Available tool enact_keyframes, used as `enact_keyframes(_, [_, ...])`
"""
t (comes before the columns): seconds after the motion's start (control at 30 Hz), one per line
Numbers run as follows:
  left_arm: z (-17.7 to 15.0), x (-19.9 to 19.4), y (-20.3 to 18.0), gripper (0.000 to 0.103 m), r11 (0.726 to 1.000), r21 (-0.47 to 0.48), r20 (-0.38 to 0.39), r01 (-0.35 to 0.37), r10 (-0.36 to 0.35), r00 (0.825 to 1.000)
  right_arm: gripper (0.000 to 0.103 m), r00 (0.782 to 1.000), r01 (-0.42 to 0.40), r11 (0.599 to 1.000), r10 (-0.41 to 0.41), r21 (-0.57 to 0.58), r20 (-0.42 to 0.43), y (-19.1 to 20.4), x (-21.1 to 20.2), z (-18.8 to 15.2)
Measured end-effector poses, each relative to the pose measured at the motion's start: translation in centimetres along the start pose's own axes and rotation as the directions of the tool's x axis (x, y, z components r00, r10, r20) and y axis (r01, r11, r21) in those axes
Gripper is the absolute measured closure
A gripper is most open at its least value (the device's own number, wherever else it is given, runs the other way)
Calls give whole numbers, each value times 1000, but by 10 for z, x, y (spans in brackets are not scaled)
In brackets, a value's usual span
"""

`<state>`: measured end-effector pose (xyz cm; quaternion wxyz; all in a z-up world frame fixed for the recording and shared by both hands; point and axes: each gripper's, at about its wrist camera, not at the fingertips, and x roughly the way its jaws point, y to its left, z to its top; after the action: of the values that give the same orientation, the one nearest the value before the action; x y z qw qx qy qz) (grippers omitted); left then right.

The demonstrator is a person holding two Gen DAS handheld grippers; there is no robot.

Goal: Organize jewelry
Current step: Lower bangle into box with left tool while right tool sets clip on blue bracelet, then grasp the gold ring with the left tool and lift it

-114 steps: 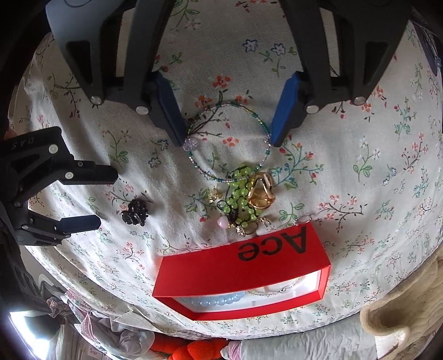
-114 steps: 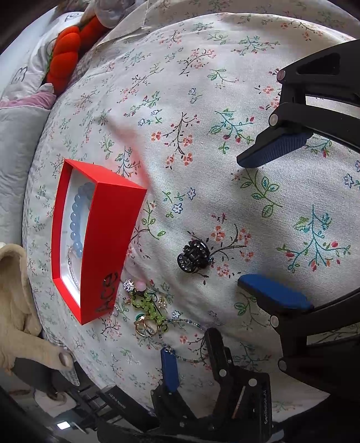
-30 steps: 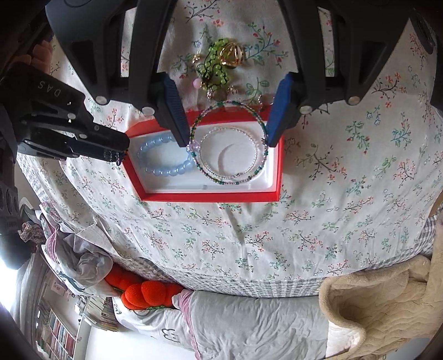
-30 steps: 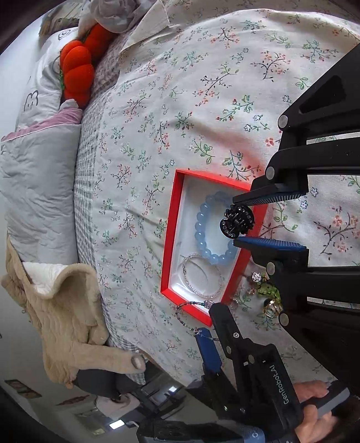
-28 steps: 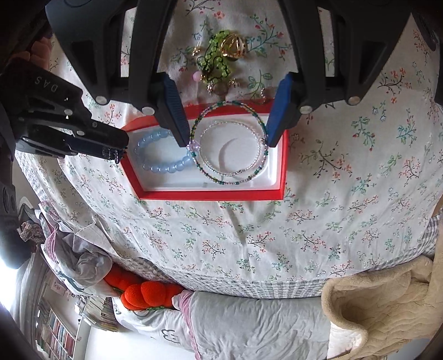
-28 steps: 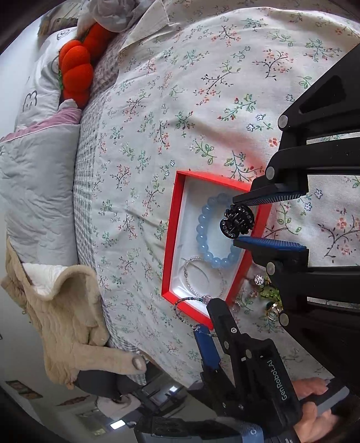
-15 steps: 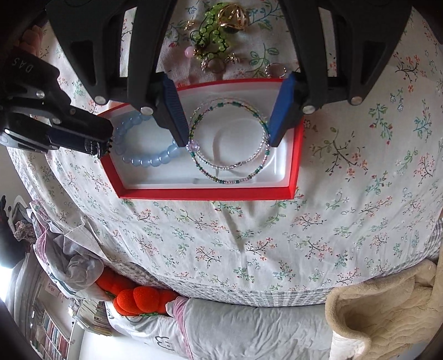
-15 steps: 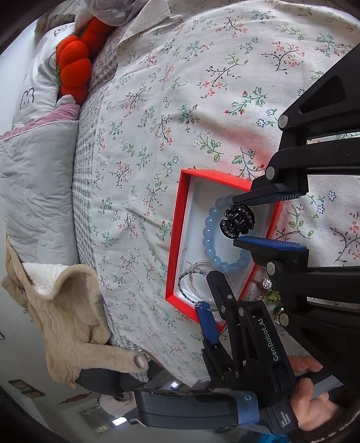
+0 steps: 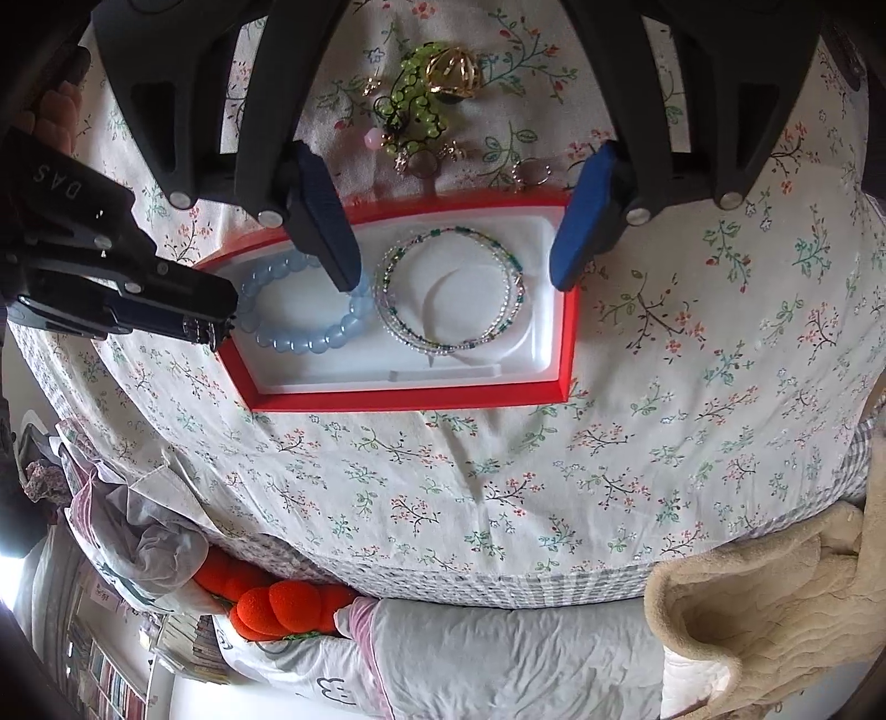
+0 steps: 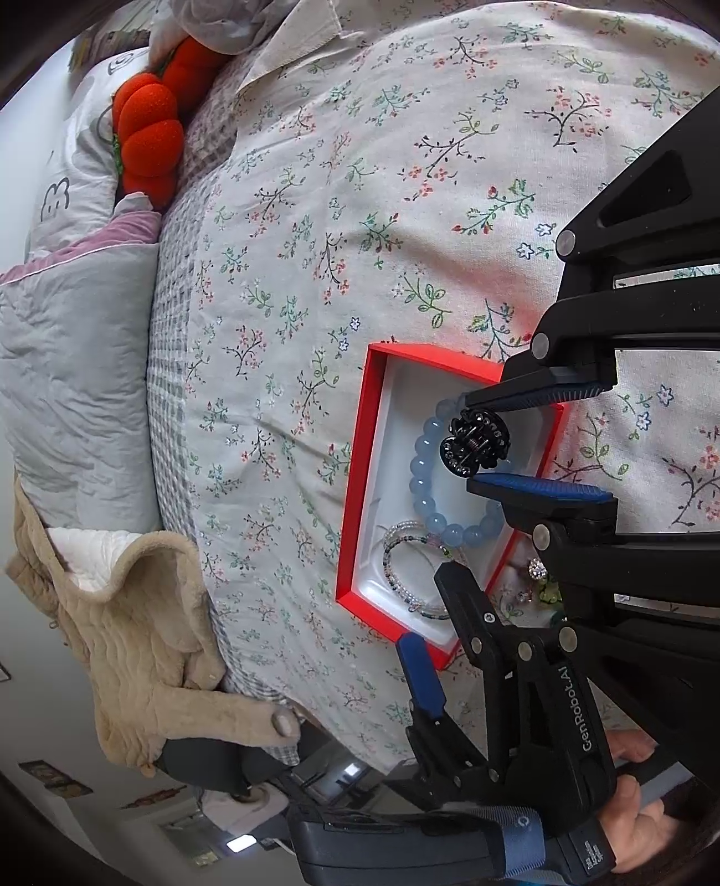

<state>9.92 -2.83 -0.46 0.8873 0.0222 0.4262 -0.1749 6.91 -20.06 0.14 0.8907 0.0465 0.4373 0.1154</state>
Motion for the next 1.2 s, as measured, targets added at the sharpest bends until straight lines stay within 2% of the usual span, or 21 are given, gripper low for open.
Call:
enact_keyframes(0.07, [-2, -7, 2, 32, 1000, -6, 0, 16, -16, 1000, 80, 1000, 1, 1000, -1, -3, -2, 1, 1, 1])
enact_keyframes(0.33, [-17, -30, 10, 29, 999, 13, -5, -30, 30, 1000, 80, 1000, 12, 1000, -13, -22, -17, 6, 10, 4])
enact_keyframes(0.5, [-24, -33, 16, 28, 999, 11, -27, -43, 43, 999, 80, 999, 22, 999, -23, -26, -29, 6, 17, 6])
enact_keyframes(0.67, [-29, -34, 18, 28, 998, 16, -49, -54, 55, 997, 78, 999, -4, 999, 3, -42, -37, 11, 16, 6])
enact_keyframes(0.73, [-32, -35, 20, 28, 998, 15, -62, -62, 62, 996, 75, 999, -15, 999, 13, -51, -35, 13, 11, 4])
enact_keyframes(0.77, [-34, -35, 21, 28, 998, 14, -67, -66, 66, 996, 66, 999, -16, 999, 14, -52, -31, 13, 7, 3])
enact_keyframes(0.8, [-35, -36, 23, 28, 998, 14, -74, -67, 68, 995, 46, 1000, -18, 999, 17, -52, -24, 14, 3, 2])
enact_keyframes(0.87, [-40, -36, 26, 27, 998, 9, -87, -70, 70, 994, 34, 1000, -22, 999, 22, -48, 9, 14, -8, -2])
enact_keyframes(1.0, [-50, -36, 33, 27, 999, -16, -126, -47, 45, 991, 33, 1000, -14, 998, 16, -59, 21, 16, -24, -12])
enact_keyframes(1.2, [-65, -35, 46, 27, 993, -120, -190, 0, -23, 982, 30, 999, 29, 998, -30, -61, -15, 17, -32, -33])
